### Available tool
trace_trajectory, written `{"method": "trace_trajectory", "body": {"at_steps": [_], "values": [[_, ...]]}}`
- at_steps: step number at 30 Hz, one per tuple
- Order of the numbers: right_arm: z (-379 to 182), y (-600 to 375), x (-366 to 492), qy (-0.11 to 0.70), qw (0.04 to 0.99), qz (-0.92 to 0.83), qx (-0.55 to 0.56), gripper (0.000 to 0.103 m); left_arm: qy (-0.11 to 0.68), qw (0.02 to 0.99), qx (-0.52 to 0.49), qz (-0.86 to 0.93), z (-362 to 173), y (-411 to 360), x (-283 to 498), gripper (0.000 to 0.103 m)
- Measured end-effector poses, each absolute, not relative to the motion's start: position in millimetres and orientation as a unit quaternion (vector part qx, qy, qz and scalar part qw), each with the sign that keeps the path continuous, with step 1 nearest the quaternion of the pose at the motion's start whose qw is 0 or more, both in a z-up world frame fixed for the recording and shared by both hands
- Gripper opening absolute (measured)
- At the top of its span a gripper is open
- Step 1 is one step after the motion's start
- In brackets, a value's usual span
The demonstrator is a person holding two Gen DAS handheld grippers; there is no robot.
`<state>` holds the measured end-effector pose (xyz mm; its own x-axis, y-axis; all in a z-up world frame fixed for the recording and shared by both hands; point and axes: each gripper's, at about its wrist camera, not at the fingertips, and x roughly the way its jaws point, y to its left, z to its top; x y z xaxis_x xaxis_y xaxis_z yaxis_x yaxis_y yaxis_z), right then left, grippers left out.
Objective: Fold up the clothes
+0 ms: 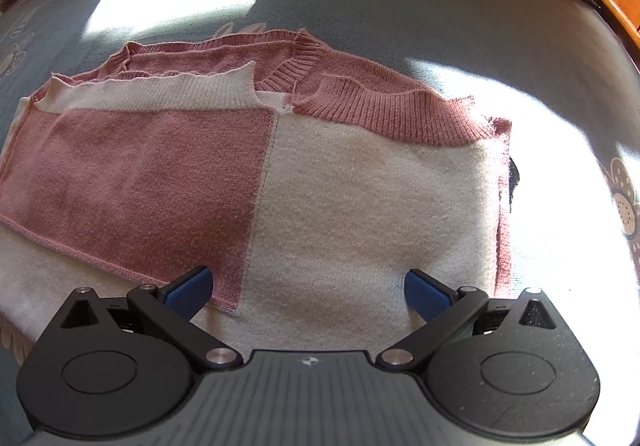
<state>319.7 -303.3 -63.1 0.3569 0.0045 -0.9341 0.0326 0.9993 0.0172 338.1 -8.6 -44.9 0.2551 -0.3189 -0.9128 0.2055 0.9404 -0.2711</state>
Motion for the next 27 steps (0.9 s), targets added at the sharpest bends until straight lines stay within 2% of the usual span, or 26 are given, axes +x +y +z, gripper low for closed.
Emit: {"method": "trace_trajectory", "body": {"at_steps": [8, 18, 27], "values": [[-41.1, -305.3, 293.4, 0.571, 0.82, 0.014, 0.029, 0.103, 0.604, 0.779, -0.043, -0.162, -47.7, -16.5, 323.9, 0.102], [-59.9, -293.2, 263.3, 0.609, 0.791, 0.027, 0.055, 0.103, 0.623, 0.765, -0.034, -0.158, -69.7, -14.6, 310.7, 0.102], [-51.2, -295.8, 261.5, 0.594, 0.801, 0.014, 0.077, 0.103, 0.599, 0.789, -0.013, -0.139, -59.1, -10.4, 311.0, 0.102]]}}
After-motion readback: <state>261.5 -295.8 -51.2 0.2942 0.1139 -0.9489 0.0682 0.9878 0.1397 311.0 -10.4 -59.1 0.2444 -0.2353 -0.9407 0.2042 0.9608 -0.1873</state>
